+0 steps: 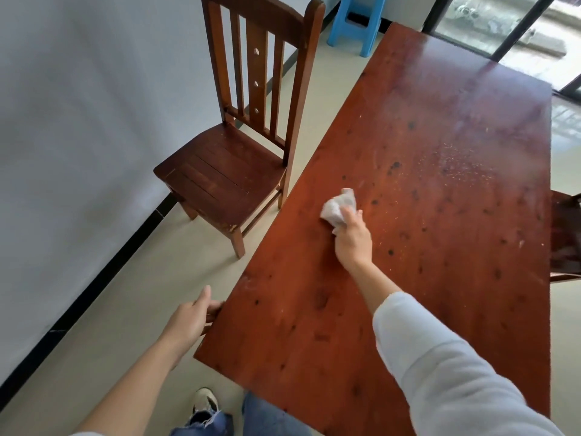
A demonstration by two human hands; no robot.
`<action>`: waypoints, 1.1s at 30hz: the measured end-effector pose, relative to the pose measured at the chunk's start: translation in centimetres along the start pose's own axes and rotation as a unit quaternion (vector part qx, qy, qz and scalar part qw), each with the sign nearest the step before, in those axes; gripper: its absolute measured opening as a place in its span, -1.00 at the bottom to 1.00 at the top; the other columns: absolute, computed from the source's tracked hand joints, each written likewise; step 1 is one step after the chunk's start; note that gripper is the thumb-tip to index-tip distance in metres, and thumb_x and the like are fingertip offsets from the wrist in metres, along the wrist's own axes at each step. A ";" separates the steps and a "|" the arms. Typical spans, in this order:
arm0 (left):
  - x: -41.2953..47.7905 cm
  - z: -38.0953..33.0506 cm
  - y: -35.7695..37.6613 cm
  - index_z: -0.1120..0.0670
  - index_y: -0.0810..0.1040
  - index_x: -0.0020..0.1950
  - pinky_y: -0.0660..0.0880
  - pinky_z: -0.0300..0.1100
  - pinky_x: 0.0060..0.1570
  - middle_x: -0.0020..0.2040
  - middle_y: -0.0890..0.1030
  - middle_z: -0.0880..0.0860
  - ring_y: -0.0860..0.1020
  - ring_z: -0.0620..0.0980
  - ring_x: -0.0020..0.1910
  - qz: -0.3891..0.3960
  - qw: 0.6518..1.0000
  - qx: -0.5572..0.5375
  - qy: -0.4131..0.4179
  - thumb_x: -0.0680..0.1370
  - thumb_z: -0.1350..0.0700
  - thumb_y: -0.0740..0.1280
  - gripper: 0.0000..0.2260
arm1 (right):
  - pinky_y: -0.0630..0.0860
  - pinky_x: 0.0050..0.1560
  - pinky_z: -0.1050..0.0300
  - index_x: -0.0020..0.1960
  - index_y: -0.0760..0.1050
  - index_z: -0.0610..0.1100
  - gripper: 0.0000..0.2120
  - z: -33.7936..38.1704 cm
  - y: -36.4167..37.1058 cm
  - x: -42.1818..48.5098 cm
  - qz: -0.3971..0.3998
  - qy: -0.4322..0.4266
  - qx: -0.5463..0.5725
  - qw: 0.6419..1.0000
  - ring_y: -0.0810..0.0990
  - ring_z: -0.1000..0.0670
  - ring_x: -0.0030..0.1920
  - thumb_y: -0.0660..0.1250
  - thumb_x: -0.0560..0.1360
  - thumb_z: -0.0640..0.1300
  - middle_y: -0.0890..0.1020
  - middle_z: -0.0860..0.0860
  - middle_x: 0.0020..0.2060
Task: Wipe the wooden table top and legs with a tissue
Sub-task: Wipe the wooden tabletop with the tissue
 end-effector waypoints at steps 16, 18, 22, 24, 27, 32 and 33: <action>-2.4 3.3 -2.3 0.03 0.42 0.36 0.34 -0.09 0.25 0.26 0.51 0.03 0.45 0.00 0.22 0.137 0.984 0.087 0.067 0.63 -0.15 -0.05 -0.55 | 0.05 0.47 0.28 0.39 0.38 -0.16 -0.54 2.7 10.7 -29.6 0.167 -0.260 0.033 0.951 0.12 0.12 0.48 0.11 0.53 -0.39 0.35 0.02 0.41; -2.6 3.6 -2.0 0.05 0.41 0.39 0.34 -0.10 0.28 0.29 0.50 0.00 0.46 0.00 0.24 0.118 0.977 0.137 0.114 0.64 -0.08 0.02 -0.59 | 0.10 0.41 0.38 0.39 0.38 -0.14 -0.57 1.5 7.6 -29.1 0.041 -0.157 0.080 0.984 0.19 0.08 0.46 0.14 0.55 -0.37 0.35 0.05 0.38; -2.2 4.6 -2.1 0.07 0.35 0.43 0.27 -0.06 0.39 0.38 0.43 -0.01 0.38 0.03 0.37 0.090 0.964 0.191 0.161 0.63 0.03 0.11 -0.62 | 0.32 0.31 0.16 0.39 0.40 -0.08 -0.61 -4.2 0.7 -26.1 -0.187 0.093 0.078 0.975 0.39 -0.11 0.38 0.12 0.59 -0.27 0.47 -0.12 0.33; -1.5 4.9 -2.2 0.07 0.38 0.41 0.30 -0.06 0.37 0.37 0.45 0.01 0.41 0.03 0.35 0.078 0.954 0.220 0.190 0.61 0.10 0.15 -0.64 | 0.37 0.19 0.04 0.39 0.39 -0.06 -0.58 -7.1 -1.5 -25.3 -0.246 0.210 0.079 0.943 0.48 -0.20 0.25 0.08 0.57 -0.26 0.55 -0.17 0.22; -0.3 4.8 -2.4 0.09 0.43 0.38 0.35 -0.03 0.34 0.32 0.50 0.02 0.46 0.01 0.30 0.073 0.942 0.243 0.221 0.59 0.13 0.22 -0.65 | 0.35 0.24 0.01 0.41 0.35 -0.08 -0.55 -9.3 -1.5 -24.3 -0.249 0.338 0.068 0.905 0.42 -0.22 0.29 0.04 0.56 -0.29 0.48 -0.19 0.29; 1.1 5.4 -2.7 0.08 0.47 0.35 0.38 -0.01 0.32 0.24 0.56 0.02 0.51 0.00 0.24 0.055 0.939 0.237 0.244 0.57 0.12 0.26 -0.67 | 0.11 0.42 0.15 0.36 0.43 -0.11 -0.58 -4.3 4.9 -20.6 -0.189 0.142 0.005 0.972 0.24 -0.05 0.46 0.10 0.55 -0.33 0.36 -0.06 0.43; 1.2 5.4 -2.7 0.08 0.47 0.34 0.38 0.00 0.32 0.23 0.57 0.01 0.51 0.00 0.24 0.051 0.938 0.234 0.248 0.57 0.12 0.27 -0.67 | 0.09 0.43 0.18 0.34 0.46 -0.10 -0.58 -2.9 6.4 -20.2 -0.169 0.097 0.001 0.981 0.24 -0.02 0.46 0.12 0.53 -0.34 0.39 -0.04 0.41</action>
Point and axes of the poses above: each hand's wrist, its own x-axis towards the middle knuckle, its own y-axis out of the palm, z = x × y, the point moved 2 cm from there along x, towards the middle knuckle
